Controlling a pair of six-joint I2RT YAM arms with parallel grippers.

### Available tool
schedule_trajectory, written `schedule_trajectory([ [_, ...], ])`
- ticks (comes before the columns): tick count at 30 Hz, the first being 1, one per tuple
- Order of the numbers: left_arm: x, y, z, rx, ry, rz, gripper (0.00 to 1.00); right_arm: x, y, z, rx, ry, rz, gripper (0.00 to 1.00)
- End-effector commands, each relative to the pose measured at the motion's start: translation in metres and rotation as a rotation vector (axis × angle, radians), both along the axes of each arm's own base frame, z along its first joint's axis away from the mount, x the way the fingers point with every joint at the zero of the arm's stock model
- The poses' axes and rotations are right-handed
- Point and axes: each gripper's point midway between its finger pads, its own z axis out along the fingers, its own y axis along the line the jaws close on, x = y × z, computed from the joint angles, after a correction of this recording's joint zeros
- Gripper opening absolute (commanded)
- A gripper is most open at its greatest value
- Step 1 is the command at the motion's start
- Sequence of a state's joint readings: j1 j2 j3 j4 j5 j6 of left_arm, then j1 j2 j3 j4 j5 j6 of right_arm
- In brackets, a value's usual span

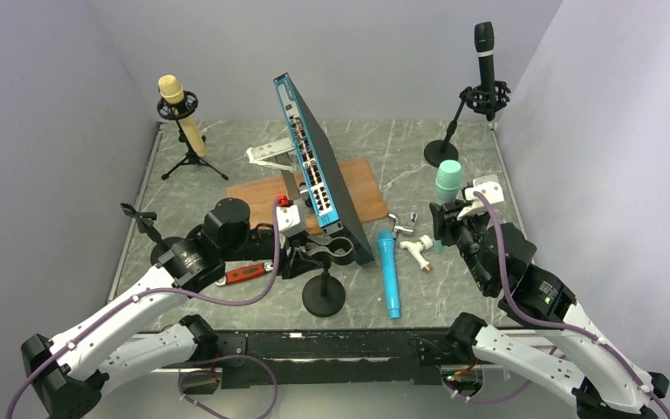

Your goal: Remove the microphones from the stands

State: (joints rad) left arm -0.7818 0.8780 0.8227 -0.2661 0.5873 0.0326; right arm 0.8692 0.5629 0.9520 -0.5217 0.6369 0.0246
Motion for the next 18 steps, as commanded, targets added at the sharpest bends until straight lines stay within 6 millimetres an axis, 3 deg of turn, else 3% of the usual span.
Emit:
schedule_trajectory([
  [1, -0.02, 0.02, -0.072, 0.216, 0.199, -0.002, 0.0, 0.001, 0.004, 0.009, 0.057, -0.034, 0.011, 0.0],
  [10, -0.023, 0.022, -0.119, 0.34, 0.271, -0.009, 0.0, 0.002, 0.007, 0.006, 0.061, -0.036, 0.016, 0.0],
  [18, -0.02, 0.022, -0.124, 0.354, 0.264, 0.027, 0.02, 0.001, 0.011, 0.003, 0.09, -0.034, 0.031, 0.0],
])
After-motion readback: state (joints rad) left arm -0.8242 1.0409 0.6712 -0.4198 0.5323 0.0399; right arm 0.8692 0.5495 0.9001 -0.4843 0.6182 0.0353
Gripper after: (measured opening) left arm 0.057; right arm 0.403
